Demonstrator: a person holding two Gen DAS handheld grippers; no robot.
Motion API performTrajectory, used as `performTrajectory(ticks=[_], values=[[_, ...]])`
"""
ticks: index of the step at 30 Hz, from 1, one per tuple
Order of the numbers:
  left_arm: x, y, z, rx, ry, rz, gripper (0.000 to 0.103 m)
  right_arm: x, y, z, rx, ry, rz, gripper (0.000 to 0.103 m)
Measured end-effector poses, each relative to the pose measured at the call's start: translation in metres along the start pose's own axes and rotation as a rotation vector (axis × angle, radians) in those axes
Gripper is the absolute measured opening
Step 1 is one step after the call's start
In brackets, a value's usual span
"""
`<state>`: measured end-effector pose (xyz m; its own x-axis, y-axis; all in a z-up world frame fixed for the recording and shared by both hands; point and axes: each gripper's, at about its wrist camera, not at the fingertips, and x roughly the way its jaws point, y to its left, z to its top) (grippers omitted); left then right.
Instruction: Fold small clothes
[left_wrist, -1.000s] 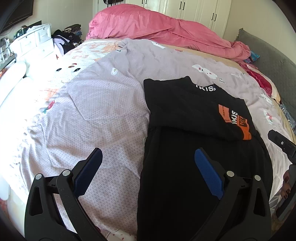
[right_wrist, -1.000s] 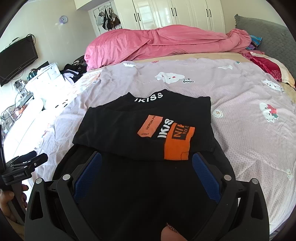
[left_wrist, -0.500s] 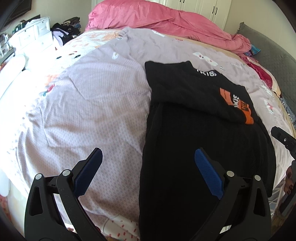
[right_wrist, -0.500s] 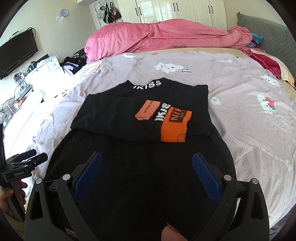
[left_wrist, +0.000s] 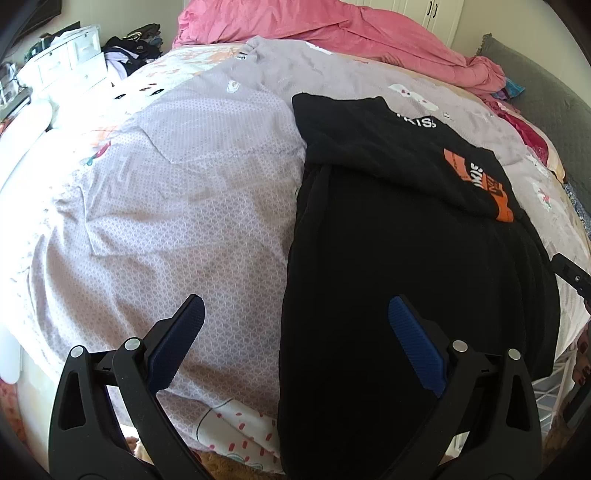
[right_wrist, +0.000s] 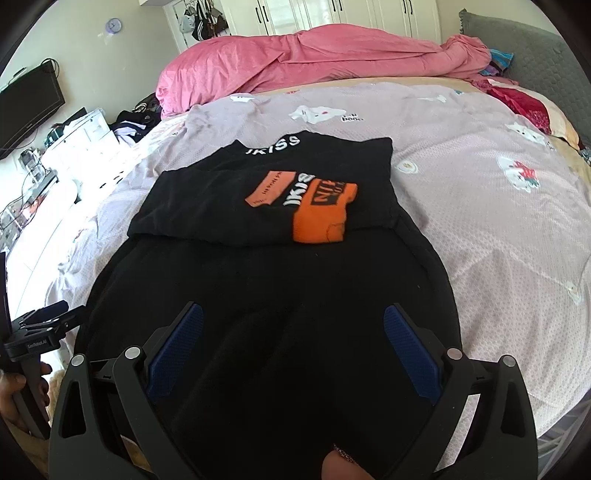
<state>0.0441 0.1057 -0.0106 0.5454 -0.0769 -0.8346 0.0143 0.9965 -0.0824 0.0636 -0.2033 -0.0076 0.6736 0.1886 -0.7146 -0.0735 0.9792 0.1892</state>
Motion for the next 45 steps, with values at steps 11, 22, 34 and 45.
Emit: performTrajectory(ticks=[11, 22, 34, 45], values=[[0.006, 0.002, -0.014, -0.014, 0.034, 0.000, 0.094, -0.006, -0.022, -0.022, 0.008, 0.036, -0.046, 0.098], [0.011, 0.002, -0.024, -0.006, 0.073, -0.002, 0.094, -0.019, -0.046, -0.039, 0.030, 0.065, -0.095, 0.098], [0.012, 0.002, -0.036, 0.000, 0.087, 0.005, 0.094, -0.025, -0.069, -0.060, 0.080, 0.112, -0.110, 0.098], [0.003, 0.007, -0.043, -0.027, 0.074, -0.026, 0.094, -0.023, -0.077, -0.073, 0.112, 0.150, -0.088, 0.098]])
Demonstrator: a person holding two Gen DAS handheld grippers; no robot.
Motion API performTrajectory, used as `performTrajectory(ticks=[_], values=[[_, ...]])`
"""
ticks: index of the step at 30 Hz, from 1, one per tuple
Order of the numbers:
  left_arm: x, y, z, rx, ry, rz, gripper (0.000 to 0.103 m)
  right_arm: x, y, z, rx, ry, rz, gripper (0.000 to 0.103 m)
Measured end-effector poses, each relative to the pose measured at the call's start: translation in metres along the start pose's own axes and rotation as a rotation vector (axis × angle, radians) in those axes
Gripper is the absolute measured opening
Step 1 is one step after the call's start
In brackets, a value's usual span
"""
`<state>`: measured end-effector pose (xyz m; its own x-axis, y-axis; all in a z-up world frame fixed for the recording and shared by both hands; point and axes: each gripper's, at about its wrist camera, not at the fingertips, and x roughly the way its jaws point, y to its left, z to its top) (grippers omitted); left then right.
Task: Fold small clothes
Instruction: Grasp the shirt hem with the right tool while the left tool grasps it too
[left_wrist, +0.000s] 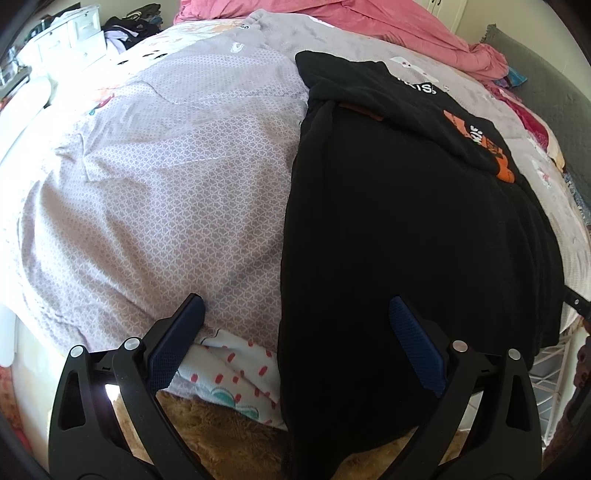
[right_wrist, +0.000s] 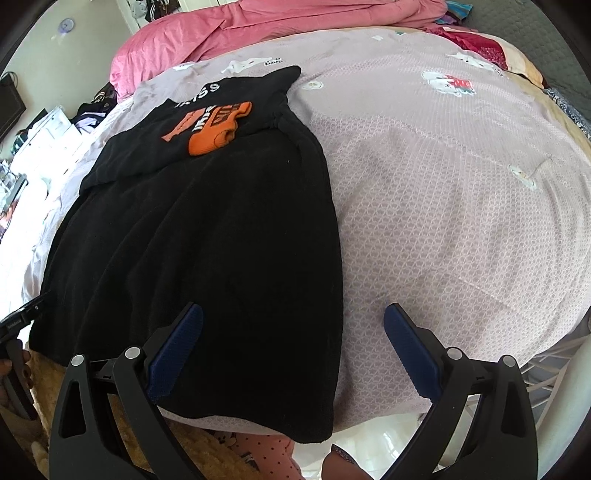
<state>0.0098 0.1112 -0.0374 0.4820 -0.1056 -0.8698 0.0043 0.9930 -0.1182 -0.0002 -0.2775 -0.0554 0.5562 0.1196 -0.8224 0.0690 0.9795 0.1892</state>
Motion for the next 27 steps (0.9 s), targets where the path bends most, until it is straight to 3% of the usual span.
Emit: performTrajectory(ticks=[9, 13, 22, 27], values=[[-0.009, 0.009, -0.010, -0.060, -0.021, -0.092, 0.093, 0.001, 0.002, -0.007, -0.014, 0.008, 0.012, 0.097], [-0.010, 0.010, -0.011, -0.066, -0.016, -0.099, 0.090, -0.001, 0.003, -0.005, -0.019, -0.007, 0.020, 0.097], [-0.002, 0.008, -0.013, -0.050, -0.012, -0.067, 0.088, 0.004, 0.005, -0.011, -0.049, 0.002, 0.007, 0.081], [-0.004, 0.014, -0.012, -0.078, -0.018, -0.063, 0.070, 0.000, 0.001, -0.012, -0.029, -0.012, -0.024, 0.058]])
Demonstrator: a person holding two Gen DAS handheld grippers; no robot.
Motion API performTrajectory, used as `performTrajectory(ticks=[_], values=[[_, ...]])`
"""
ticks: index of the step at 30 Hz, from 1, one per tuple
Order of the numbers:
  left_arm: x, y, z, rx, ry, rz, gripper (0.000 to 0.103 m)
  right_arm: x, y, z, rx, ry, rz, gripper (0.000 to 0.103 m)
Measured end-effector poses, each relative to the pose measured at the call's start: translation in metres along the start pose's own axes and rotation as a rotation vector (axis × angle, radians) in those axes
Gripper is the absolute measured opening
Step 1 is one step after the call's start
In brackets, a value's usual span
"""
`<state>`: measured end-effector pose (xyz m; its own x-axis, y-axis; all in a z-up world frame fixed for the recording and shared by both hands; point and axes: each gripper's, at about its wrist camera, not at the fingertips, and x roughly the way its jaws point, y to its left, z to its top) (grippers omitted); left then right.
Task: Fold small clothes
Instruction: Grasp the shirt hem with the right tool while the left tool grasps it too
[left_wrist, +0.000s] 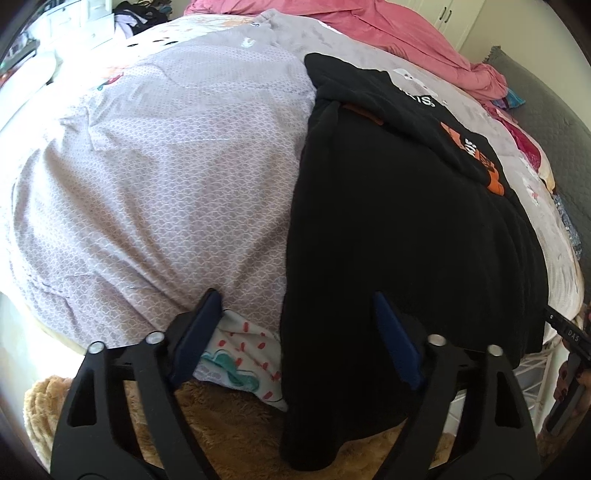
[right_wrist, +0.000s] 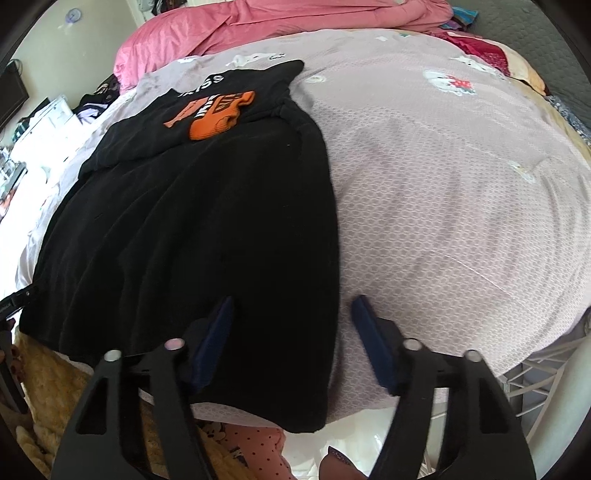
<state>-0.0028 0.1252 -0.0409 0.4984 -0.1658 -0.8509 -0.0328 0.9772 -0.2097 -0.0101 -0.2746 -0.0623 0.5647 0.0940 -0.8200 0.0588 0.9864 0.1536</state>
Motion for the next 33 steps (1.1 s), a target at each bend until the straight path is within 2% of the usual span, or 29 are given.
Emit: performTrajectory(ticks=[2, 5, 8, 12, 17, 20, 22, 24, 27, 29, 31, 33], values=[[-0.003, 0.003, -0.001, -0.010, -0.002, -0.008, 0.064, -0.002, 0.000, -0.002, -0.003, -0.005, 0.002, 0.045], [-0.006, 0.007, -0.001, -0.024, 0.000, -0.029, 0.054, -0.005, 0.001, -0.002, -0.009, -0.007, 0.000, 0.033], [-0.007, 0.010, -0.003, -0.034, 0.005, -0.050, 0.050, -0.007, 0.001, -0.003, -0.014, -0.003, 0.003, 0.028], [-0.008, 0.010, -0.004, -0.041, 0.012, -0.064, 0.049, -0.010, -0.001, -0.006, -0.001, 0.015, 0.046, 0.027], [-0.005, 0.007, -0.007, -0.022, 0.021, -0.053, 0.051, -0.002, 0.001, -0.014, 0.013, 0.046, 0.075, 0.035], [-0.003, 0.005, -0.006, -0.017, 0.026, -0.059, 0.055, -0.001, 0.002, -0.014, 0.026, 0.052, 0.091, 0.042], [-0.003, 0.002, -0.006, -0.004, 0.028, -0.049, 0.057, -0.001, 0.004, -0.014, 0.012, 0.051, 0.085, 0.042], [-0.003, -0.002, -0.007, 0.008, 0.032, -0.046, 0.057, -0.001, 0.004, -0.014, 0.005, 0.051, 0.080, 0.039], [-0.004, -0.003, -0.009, 0.013, 0.038, -0.061, 0.057, -0.003, 0.003, -0.014, 0.000, 0.051, 0.071, 0.026], [-0.005, -0.004, -0.010, 0.015, 0.041, -0.067, 0.051, -0.004, 0.002, -0.013, -0.007, 0.048, 0.070, 0.015], [-0.005, -0.002, -0.011, 0.010, 0.051, -0.074, 0.034, -0.006, 0.002, -0.013, -0.009, 0.042, 0.070, 0.010], [-0.005, 0.000, -0.012, -0.012, 0.075, -0.106, 0.022, -0.010, 0.002, -0.011, -0.007, 0.035, 0.080, 0.008]])
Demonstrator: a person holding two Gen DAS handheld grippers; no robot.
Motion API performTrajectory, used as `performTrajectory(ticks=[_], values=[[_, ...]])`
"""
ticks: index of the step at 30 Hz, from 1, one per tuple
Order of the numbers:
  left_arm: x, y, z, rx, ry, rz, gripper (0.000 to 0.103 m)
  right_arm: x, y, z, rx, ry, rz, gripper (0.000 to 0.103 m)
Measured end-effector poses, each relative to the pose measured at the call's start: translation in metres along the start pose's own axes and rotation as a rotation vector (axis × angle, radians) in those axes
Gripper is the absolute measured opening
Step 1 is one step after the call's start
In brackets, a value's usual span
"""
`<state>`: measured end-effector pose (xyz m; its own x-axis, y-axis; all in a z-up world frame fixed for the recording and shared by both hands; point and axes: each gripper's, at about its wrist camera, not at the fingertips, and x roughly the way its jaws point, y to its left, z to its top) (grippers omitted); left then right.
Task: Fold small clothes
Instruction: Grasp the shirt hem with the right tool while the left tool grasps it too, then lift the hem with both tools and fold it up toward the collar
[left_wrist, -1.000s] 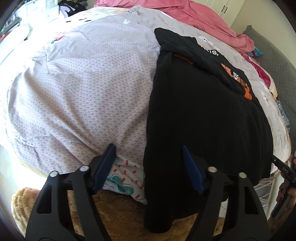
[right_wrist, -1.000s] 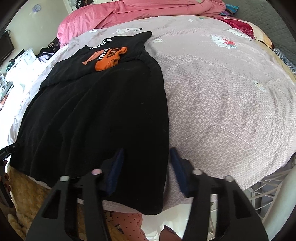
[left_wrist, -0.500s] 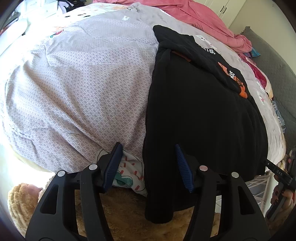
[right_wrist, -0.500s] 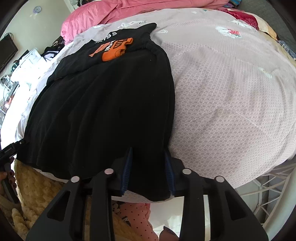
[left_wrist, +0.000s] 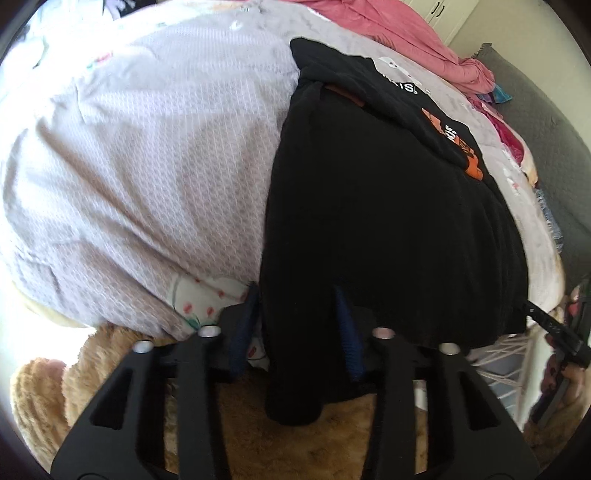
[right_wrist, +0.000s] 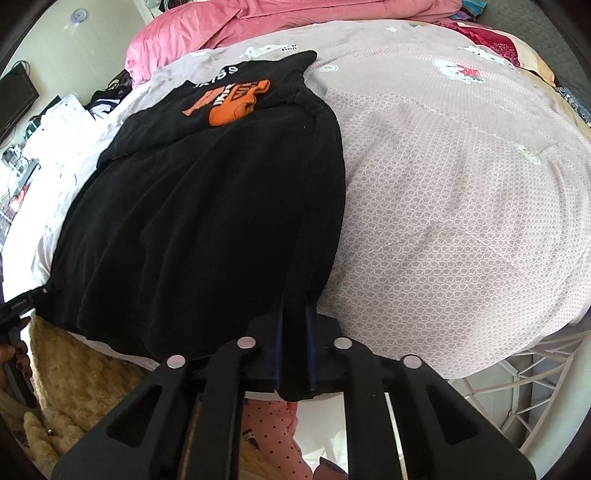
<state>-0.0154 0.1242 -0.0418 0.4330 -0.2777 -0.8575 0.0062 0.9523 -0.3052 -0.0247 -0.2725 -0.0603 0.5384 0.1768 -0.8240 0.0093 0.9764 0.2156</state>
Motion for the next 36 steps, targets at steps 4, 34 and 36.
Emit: performTrajectory(ticks=[4, 34, 36], values=[[-0.006, 0.000, 0.002, -0.021, -0.011, -0.089, 0.006, -0.012, -0.003, 0.005, -0.012, -0.025, 0.021, 0.007], [-0.069, -0.016, 0.058, -0.017, -0.240, -0.144, 0.004, -0.081, -0.026, 0.072, 0.114, -0.360, 0.190, 0.007], [-0.070, -0.018, 0.063, -0.011, -0.247, -0.135, 0.004, -0.082, -0.027, 0.077, 0.116, -0.368, 0.194, 0.007]])
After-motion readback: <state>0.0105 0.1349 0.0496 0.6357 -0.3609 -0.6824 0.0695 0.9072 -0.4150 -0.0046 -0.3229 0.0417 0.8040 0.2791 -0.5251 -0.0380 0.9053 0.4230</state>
